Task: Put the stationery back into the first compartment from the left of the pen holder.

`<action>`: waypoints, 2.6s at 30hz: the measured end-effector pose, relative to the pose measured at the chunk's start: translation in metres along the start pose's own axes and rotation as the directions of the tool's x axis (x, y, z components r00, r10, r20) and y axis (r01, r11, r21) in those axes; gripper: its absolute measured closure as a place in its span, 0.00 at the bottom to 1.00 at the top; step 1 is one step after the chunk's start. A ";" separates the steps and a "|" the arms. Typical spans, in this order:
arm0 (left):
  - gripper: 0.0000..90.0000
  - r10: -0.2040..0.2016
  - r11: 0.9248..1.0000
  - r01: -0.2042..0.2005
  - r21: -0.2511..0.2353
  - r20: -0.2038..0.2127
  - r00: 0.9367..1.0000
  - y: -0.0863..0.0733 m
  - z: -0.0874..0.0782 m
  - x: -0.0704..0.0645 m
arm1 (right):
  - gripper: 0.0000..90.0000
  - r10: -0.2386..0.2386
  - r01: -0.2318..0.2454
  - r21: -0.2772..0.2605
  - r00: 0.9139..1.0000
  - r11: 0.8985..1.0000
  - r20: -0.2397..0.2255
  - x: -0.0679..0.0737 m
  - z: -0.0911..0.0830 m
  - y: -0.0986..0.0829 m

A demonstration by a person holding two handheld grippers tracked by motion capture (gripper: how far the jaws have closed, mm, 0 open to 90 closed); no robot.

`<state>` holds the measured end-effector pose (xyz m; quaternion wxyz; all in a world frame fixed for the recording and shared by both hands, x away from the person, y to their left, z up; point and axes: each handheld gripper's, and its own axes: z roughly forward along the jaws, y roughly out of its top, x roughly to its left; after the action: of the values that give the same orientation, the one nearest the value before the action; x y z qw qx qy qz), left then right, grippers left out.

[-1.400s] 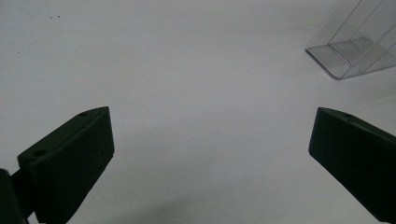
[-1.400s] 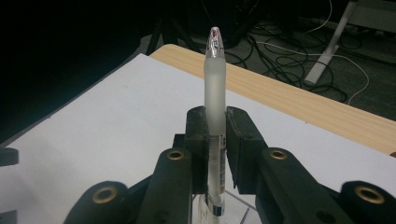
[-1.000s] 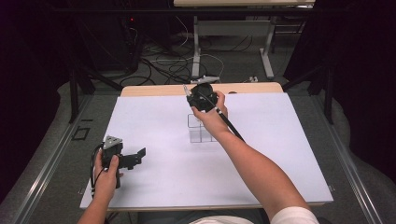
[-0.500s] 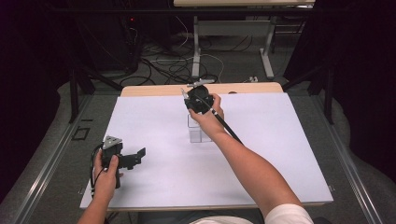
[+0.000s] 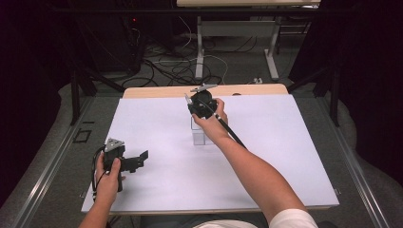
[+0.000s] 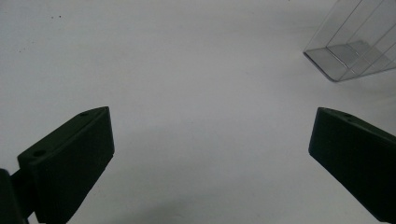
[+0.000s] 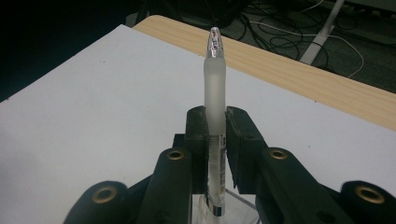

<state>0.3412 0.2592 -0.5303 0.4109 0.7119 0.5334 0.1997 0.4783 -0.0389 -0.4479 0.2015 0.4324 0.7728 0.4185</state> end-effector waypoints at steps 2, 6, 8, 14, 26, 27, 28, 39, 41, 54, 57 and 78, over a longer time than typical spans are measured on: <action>0.00 0.000 1.000 0.000 0.001 0.000 1.000 0.000 0.000 0.000 | 0.88 -0.006 0.006 -0.007 1.000 1.000 0.001 0.000 0.000 -0.001; 0.00 0.001 1.000 -0.001 0.003 0.000 1.000 0.000 0.000 0.000 | 0.88 -0.009 0.009 -0.006 1.000 1.000 -0.005 0.000 -0.001 -0.001; 0.00 0.001 1.000 -0.001 0.003 0.000 1.000 0.000 0.000 0.000 | 0.88 -0.008 0.008 -0.006 1.000 1.000 -0.010 0.000 -0.001 -0.002; 0.00 0.001 1.000 -0.001 0.002 0.000 1.000 0.000 0.001 0.000 | 0.76 -0.001 0.001 -0.013 0.999 1.000 -0.044 -0.001 -0.009 -0.003; 0.00 0.008 1.000 -0.008 0.009 -0.004 1.000 0.000 0.002 -0.001 | 0.52 -0.040 0.038 -0.021 0.996 0.999 -0.085 -0.006 -0.038 -0.018; 0.00 0.008 1.000 -0.008 0.009 -0.004 1.000 0.000 0.002 -0.001 | 0.50 -0.045 0.044 -0.019 0.995 0.999 -0.083 -0.007 -0.040 -0.019; 0.00 0.009 1.000 -0.009 0.010 -0.004 1.000 0.000 0.002 -0.001 | 0.48 -0.053 0.053 -0.011 0.995 0.999 -0.081 -0.008 -0.042 -0.021; 0.00 0.009 1.000 -0.009 0.014 -0.003 1.000 0.000 0.005 -0.002 | 0.38 -0.118 0.109 -0.088 0.988 0.990 -0.098 -0.019 -0.075 -0.045; 0.00 0.015 1.000 -0.015 0.019 0.000 1.000 0.000 0.005 -0.003 | 0.37 -0.102 0.093 -0.090 0.989 0.992 -0.106 -0.023 -0.083 -0.050; 0.00 0.009 1.000 -0.009 0.012 -0.006 1.000 -0.001 0.006 -0.004 | 0.15 0.013 -0.016 -0.085 0.999 0.996 -0.040 -0.066 -0.113 -0.089; 0.00 0.005 1.000 -0.004 0.014 -0.007 1.000 -0.001 0.007 -0.004 | 0.11 0.029 -0.029 -0.078 1.000 0.997 -0.005 -0.080 -0.119 -0.100; 0.00 0.007 1.000 -0.006 0.022 -0.009 1.000 0.000 0.008 -0.005 | 0.00 0.140 -0.129 -0.067 0.965 0.989 0.223 -0.152 -0.131 -0.171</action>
<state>0.3450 0.2516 -0.5345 0.3999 0.7171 0.5352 0.1985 0.3875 -0.2754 -0.5211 0.2707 0.5235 0.7026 0.3988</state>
